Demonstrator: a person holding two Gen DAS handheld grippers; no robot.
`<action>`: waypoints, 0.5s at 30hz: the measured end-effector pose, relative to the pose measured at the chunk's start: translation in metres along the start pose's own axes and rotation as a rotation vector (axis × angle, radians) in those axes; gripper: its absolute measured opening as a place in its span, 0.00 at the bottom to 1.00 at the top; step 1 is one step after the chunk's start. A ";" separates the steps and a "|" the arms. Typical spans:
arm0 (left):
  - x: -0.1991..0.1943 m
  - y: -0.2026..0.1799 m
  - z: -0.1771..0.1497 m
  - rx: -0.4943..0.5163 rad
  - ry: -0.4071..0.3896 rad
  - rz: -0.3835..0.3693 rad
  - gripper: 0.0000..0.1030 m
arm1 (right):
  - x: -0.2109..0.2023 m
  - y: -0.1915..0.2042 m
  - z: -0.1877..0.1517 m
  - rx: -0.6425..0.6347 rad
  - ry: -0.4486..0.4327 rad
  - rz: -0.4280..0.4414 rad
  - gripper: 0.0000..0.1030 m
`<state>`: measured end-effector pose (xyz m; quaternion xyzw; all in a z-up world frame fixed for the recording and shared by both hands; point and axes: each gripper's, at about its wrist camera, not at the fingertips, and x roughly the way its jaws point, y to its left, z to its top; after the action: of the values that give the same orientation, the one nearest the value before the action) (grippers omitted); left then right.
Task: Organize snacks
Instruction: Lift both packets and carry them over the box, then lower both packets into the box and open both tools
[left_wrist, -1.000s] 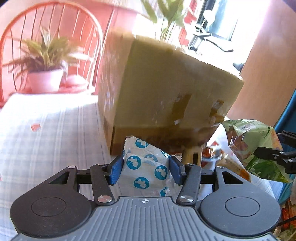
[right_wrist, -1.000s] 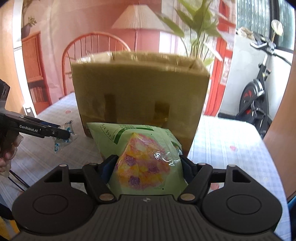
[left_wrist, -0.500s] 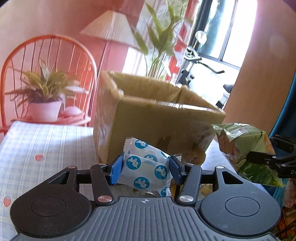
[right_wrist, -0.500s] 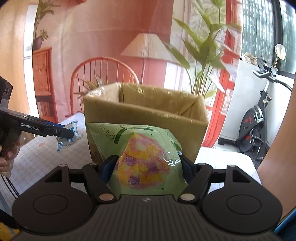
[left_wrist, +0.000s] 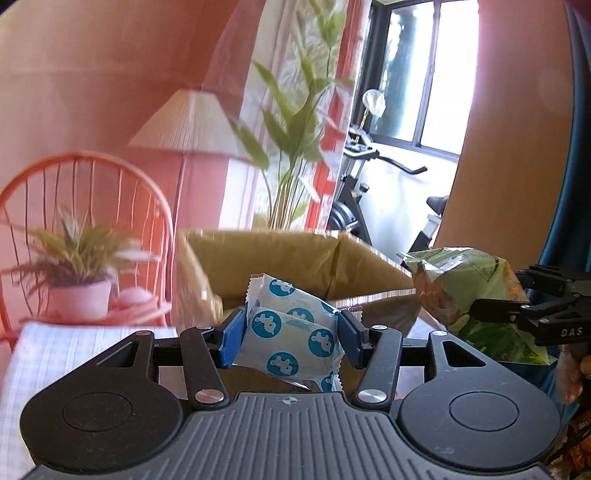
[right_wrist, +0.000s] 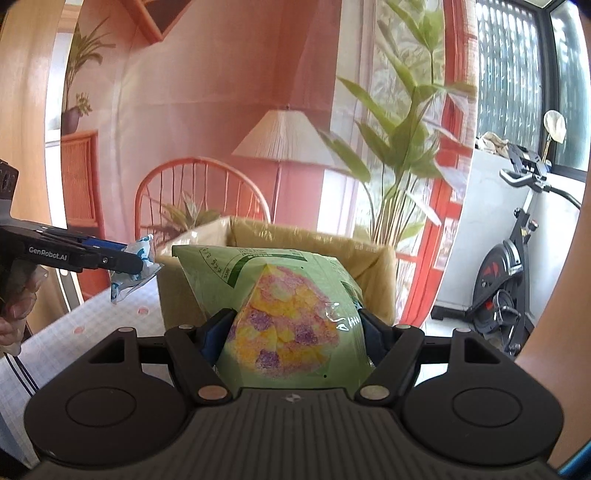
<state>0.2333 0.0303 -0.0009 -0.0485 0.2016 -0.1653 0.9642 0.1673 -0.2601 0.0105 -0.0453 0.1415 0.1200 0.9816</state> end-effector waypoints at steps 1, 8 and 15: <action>0.001 0.000 0.005 0.000 -0.006 -0.004 0.55 | 0.002 -0.003 0.005 0.004 -0.008 0.001 0.71; 0.029 0.001 0.052 -0.004 -0.028 -0.020 0.56 | 0.033 -0.022 0.048 0.083 -0.059 0.020 0.71; 0.085 0.004 0.081 0.013 0.041 -0.026 0.56 | 0.091 -0.041 0.082 0.215 -0.075 0.037 0.71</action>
<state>0.3407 0.0074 0.0405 -0.0413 0.2194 -0.1802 0.9580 0.2838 -0.2691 0.0652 0.0672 0.1174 0.1240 0.9830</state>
